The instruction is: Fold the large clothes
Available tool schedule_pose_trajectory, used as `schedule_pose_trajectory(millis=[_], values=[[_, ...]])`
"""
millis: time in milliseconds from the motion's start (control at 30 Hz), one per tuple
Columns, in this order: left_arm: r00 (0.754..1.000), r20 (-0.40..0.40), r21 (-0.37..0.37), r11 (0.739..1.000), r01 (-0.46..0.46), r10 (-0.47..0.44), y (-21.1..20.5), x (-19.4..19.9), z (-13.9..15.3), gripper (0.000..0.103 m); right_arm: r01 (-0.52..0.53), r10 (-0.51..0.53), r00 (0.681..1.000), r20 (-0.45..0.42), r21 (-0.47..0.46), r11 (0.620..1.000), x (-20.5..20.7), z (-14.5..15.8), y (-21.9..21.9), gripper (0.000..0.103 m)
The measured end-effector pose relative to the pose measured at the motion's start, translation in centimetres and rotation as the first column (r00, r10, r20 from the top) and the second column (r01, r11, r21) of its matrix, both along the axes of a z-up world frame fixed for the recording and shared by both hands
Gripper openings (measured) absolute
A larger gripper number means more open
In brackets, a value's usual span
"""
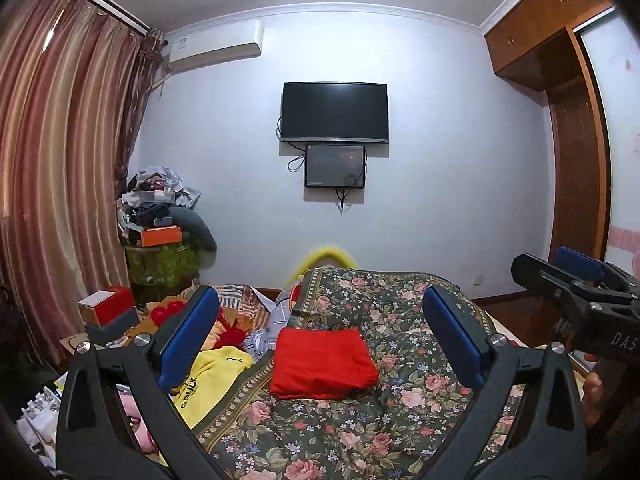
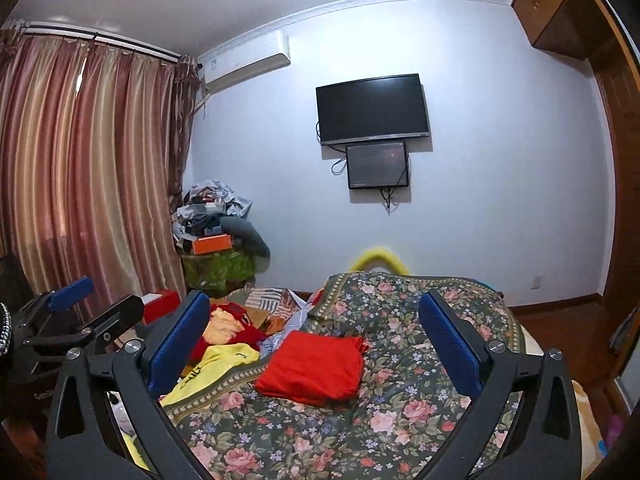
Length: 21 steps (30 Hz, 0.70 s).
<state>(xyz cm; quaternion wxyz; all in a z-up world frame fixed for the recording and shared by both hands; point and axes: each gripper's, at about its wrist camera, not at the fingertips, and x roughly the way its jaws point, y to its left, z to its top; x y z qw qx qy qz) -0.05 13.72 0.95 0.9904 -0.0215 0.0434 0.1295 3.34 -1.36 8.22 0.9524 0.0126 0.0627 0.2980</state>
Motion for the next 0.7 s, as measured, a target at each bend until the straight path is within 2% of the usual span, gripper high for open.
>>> schedule_pose_trajectory(millis=[700], values=[[0.999,-0.035,-0.051,0.999,0.002,-0.004,1.1,0.5,-0.9,0.102,0.011,-0.011,0.999,-0.039,-0.014,1.0,-0.2,-0.5,-1.0,0.103]])
